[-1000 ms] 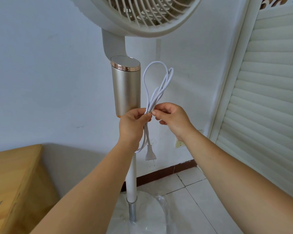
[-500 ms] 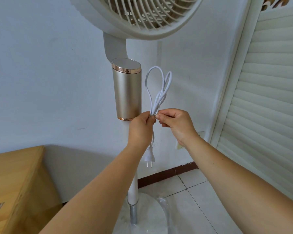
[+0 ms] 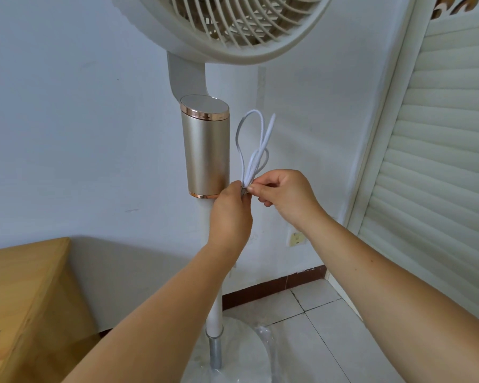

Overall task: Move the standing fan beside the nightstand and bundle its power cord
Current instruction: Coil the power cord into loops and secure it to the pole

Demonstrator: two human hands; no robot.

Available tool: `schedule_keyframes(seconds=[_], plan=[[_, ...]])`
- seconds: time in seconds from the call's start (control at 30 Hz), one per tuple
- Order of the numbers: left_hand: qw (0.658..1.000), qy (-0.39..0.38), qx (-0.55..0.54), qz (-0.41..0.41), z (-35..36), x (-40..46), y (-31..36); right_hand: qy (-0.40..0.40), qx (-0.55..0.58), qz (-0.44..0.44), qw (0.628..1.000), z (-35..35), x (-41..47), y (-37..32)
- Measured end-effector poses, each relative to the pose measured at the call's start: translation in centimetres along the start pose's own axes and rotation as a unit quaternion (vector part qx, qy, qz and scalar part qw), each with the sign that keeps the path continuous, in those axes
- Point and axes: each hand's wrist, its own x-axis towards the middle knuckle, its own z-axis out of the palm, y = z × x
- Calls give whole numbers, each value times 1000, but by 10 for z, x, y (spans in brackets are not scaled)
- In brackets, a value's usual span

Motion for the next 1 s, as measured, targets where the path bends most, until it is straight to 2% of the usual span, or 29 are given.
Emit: schedule_keyframes(seconds=[0.23,0.4,0.67,1.0], plan=[[994,-11,-103,-41,-6,0,2,-36,-19,6,999,-4,6,4],[987,-26,-147,-61,-14,0,3,-58,129,122,982,2,8,5],[985,-29,-162,-53,-14,-2,3,-87,182,196,959,-4,9,-2],[983,-27,-171,-59,-15,-2,0,-102,211,176,956,-3,4,5]])
